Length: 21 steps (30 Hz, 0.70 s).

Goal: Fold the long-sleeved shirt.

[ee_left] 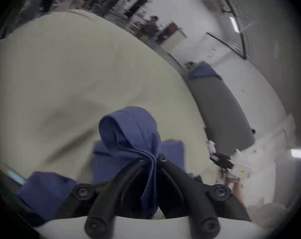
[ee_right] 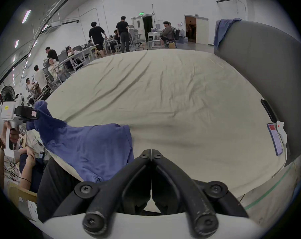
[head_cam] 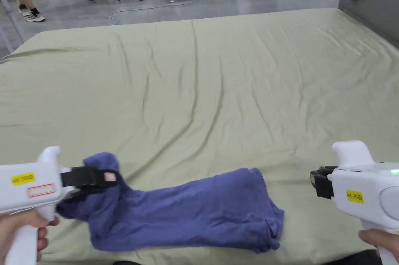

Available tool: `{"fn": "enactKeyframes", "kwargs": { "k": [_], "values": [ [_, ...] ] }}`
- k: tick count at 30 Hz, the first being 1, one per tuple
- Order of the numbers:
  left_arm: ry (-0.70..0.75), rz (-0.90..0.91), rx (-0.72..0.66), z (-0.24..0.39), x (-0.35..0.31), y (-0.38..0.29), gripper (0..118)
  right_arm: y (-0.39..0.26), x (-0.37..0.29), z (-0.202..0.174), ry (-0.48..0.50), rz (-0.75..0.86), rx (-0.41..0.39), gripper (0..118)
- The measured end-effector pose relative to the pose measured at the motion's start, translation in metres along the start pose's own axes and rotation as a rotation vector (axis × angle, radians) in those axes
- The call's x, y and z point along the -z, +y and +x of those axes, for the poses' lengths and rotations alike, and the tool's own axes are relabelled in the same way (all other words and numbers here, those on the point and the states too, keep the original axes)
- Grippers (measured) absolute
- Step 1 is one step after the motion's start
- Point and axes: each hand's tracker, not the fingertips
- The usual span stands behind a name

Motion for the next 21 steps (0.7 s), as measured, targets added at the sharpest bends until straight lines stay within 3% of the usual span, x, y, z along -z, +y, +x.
{"fn": "enactKeyframes", "kwargs": {
  "k": [7,10,11,12,14,15,17,21],
  "values": [
    [-0.114,-0.204,0.135,0.098,0.138,-0.021,2,0.000,-0.005,0.004,0.008,0.007,0.001,0],
    [-0.088,-0.270,0.070,0.109,0.201,-0.033,4,0.000,-0.005,0.007,0.009,0.006,0.005,0],
    [-0.069,-0.292,0.063,0.108,0.219,-0.037,9,0.000,-0.006,0.009,0.009,0.005,0.007,0],
    [-0.057,-0.294,0.050,0.106,0.232,-0.040,34,0.000,-0.006,0.010,0.010,0.007,0.010,0],
    [-0.083,-0.303,0.022,0.101,0.247,-0.049,96,0.001,-0.008,0.011,0.014,0.010,0.015,0],
    [-0.112,-0.297,-0.007,0.098,0.249,-0.051,116,0.001,-0.008,0.011,0.015,0.012,0.017,0],
    [-0.163,-0.260,-0.051,0.097,0.236,-0.048,117,0.002,-0.009,0.012,0.020,0.014,0.021,0],
    [-0.196,-0.241,-0.011,0.096,0.190,-0.032,117,0.002,-0.008,0.013,0.036,0.010,0.028,0]
  ]
}}
